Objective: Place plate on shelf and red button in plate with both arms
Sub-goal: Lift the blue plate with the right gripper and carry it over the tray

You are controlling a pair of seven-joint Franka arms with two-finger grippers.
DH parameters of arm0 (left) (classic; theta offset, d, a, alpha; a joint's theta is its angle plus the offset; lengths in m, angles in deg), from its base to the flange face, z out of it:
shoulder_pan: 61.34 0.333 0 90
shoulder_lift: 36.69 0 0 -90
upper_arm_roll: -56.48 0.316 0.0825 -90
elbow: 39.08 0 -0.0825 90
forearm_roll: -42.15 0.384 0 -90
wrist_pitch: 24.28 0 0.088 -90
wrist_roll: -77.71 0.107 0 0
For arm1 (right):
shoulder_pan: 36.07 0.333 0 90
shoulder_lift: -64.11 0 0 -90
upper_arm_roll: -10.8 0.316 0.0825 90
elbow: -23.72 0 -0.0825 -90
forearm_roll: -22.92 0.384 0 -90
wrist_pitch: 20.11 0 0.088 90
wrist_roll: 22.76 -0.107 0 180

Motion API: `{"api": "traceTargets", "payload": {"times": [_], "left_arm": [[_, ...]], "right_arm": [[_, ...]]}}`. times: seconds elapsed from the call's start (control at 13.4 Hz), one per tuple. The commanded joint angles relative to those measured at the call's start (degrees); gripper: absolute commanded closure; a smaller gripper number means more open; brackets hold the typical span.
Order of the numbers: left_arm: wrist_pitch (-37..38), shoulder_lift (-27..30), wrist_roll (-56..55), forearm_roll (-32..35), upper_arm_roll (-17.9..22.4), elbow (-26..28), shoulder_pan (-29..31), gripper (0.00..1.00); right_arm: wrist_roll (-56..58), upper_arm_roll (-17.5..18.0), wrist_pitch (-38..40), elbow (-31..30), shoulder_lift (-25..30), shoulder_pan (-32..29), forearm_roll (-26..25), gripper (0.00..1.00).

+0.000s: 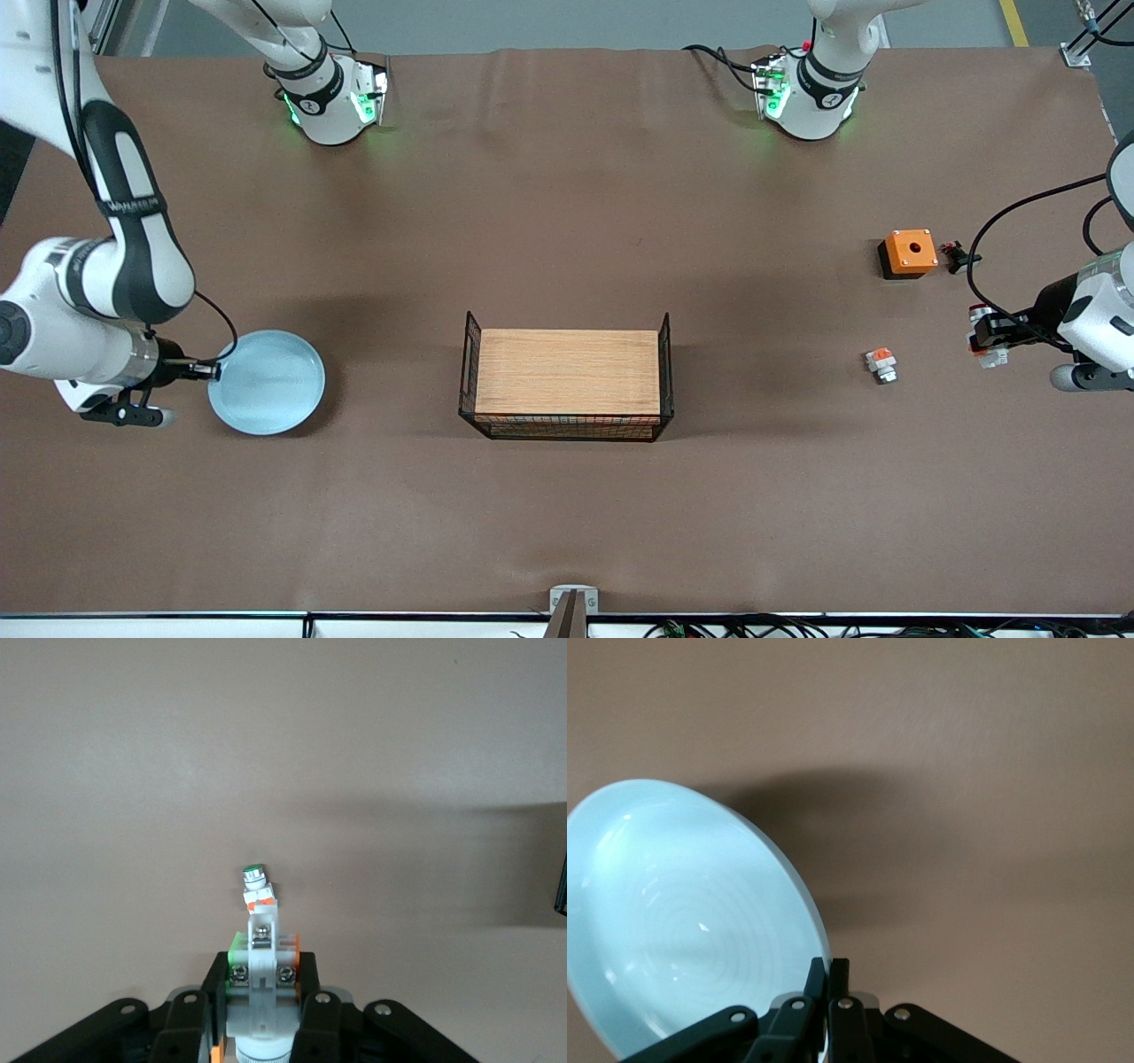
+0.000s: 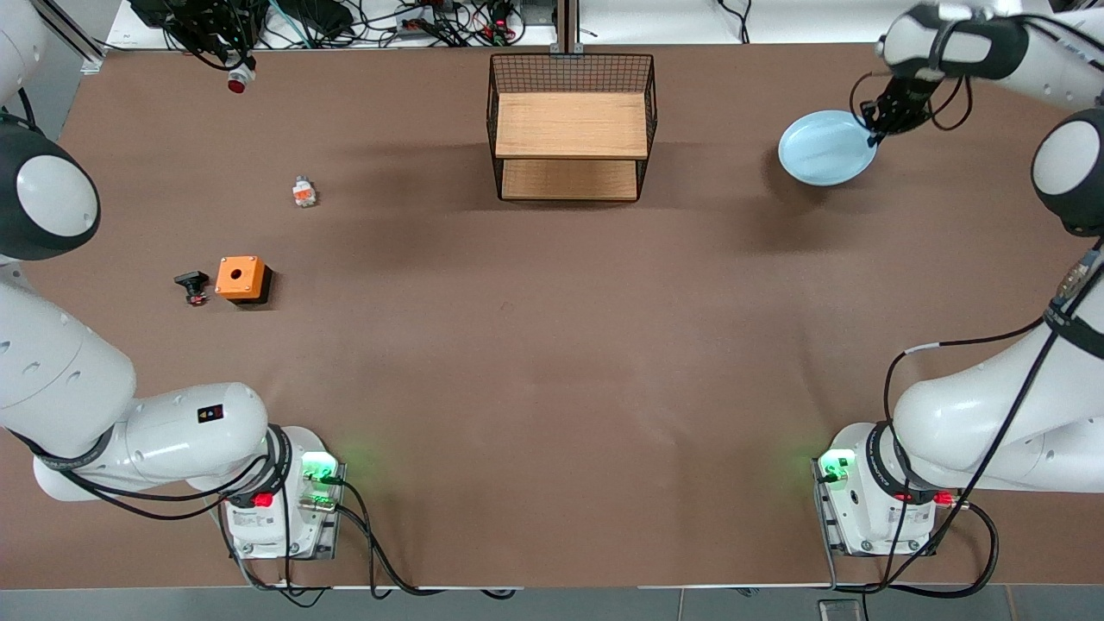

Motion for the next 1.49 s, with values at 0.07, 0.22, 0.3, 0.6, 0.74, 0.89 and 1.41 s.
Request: {"api": "traceTargets", "payload": {"times": [0.07, 0.22, 0.3, 0.6, 0.74, 0.89, 1.41], "left_arm": [[1.87, -0.09, 0.03, -1.15, -0.79, -0.56, 0.27, 0.98], [2.14, -0.18, 0.12, -1.15, -0.96, -0.56, 0.27, 0.99], [2.14, -0.18, 0.12, -1.15, -0.96, -0.56, 0.19, 1.0], [2.23, -0.35, -0.67, -1.15, -1.93, -0.38, 0.18, 1.0], [2.58, -0.7, -0.68, -1.15, -2.02, -0.38, 0.1, 1.0], [2.58, -0.88, -0.67, -1.15, -2.02, -0.38, 0.1, 1.0], [2.58, -0.88, -0.94, -1.15, -2.89, 0.06, 0.1, 1.0]], "right_arm": [[-15.96, -0.16, 18.02, 2.0, 11.05, 6.63, 0.84, 0.98], [-24.15, -0.07, 26.83, 4.55, 14.31, 11.02, 2.32, 0.98], [-29.32, -0.07, 31.04, 6.04, 15.81, 12.96, 4.6, 0.98], [-53.56, 0.01, 38.99, 12.81, 17.14, 23.31, 10.67, 0.98], [-65.18, -0.25, 37.6, 15.36, 17.05, 29.39, 14.62, 0.99], [-79.05, -0.25, 31.82, 15.9, 16.7, 34.31, 16.66, 0.99], [-115.31, -0.34, 10.28, 15.9, 9.16, 47.5, 15.52, 0.99]]}}
